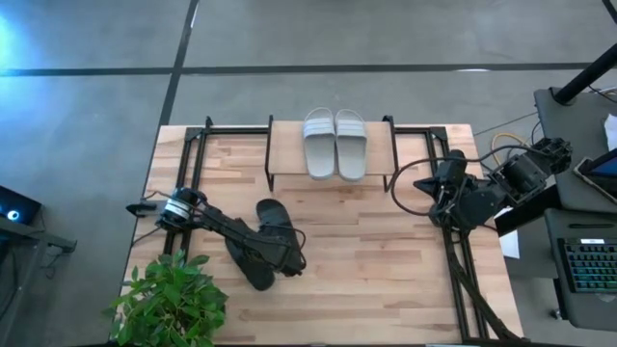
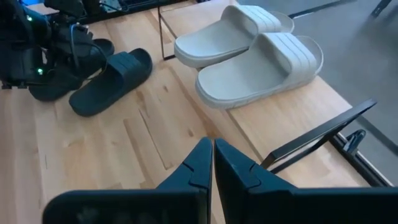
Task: Pick and place slides into the shelf
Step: Put the left black slide under the shelf
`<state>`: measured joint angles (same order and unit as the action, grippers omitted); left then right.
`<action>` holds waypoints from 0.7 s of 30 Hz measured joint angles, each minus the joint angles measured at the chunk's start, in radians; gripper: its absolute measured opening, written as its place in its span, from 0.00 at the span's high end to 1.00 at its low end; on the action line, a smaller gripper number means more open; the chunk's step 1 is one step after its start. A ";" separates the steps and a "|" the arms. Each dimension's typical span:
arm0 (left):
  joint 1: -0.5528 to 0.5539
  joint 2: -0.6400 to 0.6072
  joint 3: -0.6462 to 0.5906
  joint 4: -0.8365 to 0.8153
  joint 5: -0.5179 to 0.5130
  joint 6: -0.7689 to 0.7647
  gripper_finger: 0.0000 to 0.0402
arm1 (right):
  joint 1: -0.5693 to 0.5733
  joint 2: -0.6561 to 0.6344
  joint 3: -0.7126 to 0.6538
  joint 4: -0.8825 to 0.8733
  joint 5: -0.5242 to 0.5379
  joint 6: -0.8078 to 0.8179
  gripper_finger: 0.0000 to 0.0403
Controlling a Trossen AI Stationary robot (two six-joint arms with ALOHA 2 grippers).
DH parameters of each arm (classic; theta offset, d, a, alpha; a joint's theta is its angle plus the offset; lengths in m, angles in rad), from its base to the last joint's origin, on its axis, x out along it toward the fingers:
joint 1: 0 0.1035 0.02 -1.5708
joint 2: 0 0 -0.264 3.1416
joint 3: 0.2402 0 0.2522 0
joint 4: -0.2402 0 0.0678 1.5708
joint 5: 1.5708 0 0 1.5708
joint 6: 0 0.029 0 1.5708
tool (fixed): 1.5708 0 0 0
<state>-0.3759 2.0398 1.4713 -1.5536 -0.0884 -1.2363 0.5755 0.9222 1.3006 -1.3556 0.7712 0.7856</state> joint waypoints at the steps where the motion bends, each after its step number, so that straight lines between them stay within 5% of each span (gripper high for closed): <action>1: 0.000 0.001 -0.003 0.000 -0.008 -0.015 0.72 | 0.000 0.000 0.000 0.000 0.000 0.000 0.98; 9: 0.000 0.000 -0.002 -0.008 -0.055 -0.035 0.97 | 0.000 0.001 0.000 0.000 0.019 0.024 0.98; 21: -0.023 -0.129 0.157 0.000 -0.133 0.062 1.00 | 0.000 -0.006 0.000 0.003 0.045 0.065 0.98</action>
<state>-0.3985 1.9109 1.6287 -1.5541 -0.2210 -1.1739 0.5755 0.9161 1.3010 -1.3525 0.8160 0.8504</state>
